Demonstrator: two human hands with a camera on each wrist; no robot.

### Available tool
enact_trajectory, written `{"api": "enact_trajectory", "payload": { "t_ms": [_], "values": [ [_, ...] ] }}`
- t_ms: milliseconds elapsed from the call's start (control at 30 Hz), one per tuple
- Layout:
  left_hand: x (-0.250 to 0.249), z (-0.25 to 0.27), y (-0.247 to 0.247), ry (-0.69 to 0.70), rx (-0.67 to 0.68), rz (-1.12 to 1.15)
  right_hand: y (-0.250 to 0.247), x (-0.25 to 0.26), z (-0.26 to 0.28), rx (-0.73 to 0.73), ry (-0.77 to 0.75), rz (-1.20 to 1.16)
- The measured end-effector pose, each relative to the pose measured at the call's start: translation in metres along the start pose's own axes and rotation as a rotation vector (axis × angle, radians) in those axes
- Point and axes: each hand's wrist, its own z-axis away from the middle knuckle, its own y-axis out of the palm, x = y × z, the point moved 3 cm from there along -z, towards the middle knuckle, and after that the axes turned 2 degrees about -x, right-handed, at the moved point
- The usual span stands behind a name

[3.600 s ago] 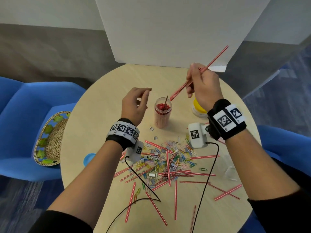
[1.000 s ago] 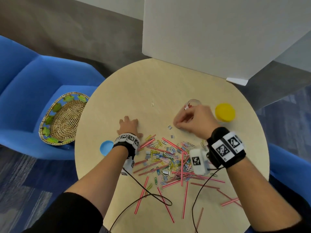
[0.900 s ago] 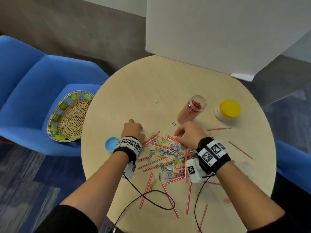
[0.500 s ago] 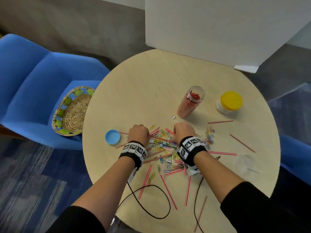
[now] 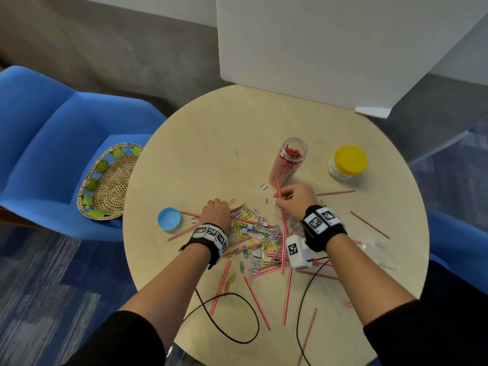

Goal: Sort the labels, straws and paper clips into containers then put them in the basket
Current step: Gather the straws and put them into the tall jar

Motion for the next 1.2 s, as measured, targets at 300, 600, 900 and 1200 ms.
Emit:
{"api": "enact_trajectory", "payload": {
  "t_ms": [300,600,900,1200],
  "values": [
    [-0.001,-0.001,-0.009,0.047,-0.055,0.067,-0.054,-0.049,0.051,-0.210,0.096,-0.769],
    [-0.006,0.021,-0.044,0.051,-0.253,0.307,-0.020,-0.097,0.095,-0.039,0.232,-0.105],
    [-0.062,0.097,-0.012,0.521,0.123,0.342,-0.006,-0.122,0.109,0.019,0.262,0.274],
    [-0.090,0.134,0.049,0.712,0.186,0.076,0.010,-0.132,0.108,0.081,0.147,0.553]
  ]
}}
